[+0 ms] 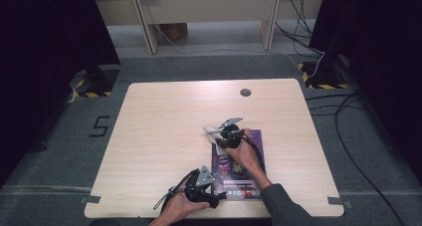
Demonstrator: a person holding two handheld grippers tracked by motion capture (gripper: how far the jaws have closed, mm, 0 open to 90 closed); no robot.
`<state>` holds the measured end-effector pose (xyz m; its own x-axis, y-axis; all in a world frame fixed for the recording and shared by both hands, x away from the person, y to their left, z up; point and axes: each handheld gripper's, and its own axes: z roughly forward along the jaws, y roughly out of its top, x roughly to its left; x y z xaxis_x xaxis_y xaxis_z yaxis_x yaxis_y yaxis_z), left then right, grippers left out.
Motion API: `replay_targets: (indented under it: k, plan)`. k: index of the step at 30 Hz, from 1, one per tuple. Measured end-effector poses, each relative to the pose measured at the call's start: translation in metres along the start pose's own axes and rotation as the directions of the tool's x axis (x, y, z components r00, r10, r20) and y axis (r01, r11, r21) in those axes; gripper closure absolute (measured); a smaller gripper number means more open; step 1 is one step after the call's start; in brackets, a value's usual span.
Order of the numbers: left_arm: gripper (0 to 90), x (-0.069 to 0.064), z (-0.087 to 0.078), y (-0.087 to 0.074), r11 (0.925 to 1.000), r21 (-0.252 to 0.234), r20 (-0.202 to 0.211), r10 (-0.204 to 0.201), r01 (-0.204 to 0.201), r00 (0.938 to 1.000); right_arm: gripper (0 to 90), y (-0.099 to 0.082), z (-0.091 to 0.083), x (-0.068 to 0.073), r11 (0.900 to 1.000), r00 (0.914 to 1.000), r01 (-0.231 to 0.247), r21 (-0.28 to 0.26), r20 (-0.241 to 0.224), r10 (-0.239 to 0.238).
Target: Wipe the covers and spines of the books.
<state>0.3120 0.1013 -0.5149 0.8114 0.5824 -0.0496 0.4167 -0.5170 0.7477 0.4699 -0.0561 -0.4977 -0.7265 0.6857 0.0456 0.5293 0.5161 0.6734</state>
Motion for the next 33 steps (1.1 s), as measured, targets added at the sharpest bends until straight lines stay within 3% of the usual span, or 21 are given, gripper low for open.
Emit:
replay_targets:
  k: [7, 11, 20, 27, 33]
  plan:
    - [19.7, 0.0, 0.0, -0.001, 1.0, -0.005, -0.002, -0.003, 0.003, 1.0, 76.1, -0.008, -0.006, 0.006, 0.9995, 0.9992, 0.032, -0.002, -0.024, -0.032]
    - [19.7, 0.0, 0.0, -0.001, 0.9999, -0.008, -0.002, -0.007, 0.007, 1.0, 75.9, -0.011, -0.01, 0.0, 0.9999, 0.9998, 0.01, 0.005, -0.015, -0.01]
    - [19.9, -0.001, 0.0, -0.002, 0.9999, -0.01, -0.006, -0.004, 0.004, 1.0, 75.8, -0.036, -0.037, -0.037, 0.9972, 0.9956, -0.074, 0.009, 0.059, 0.073]
    - [20.0, -0.001, 0.0, -0.001, 0.9999, -0.009, -0.004, -0.009, 0.009, 1.0, 75.9, -0.06, -0.062, -0.072, 0.9875, 0.9793, -0.157, -0.013, 0.127, 0.158]
    - [20.0, 0.0, 0.0, -0.002, 0.9999, -0.012, -0.002, -0.011, 0.011, 0.9999, 76.1, -0.068, -0.071, -0.085, 0.982, 0.9679, -0.188, -0.022, 0.166, 0.188]
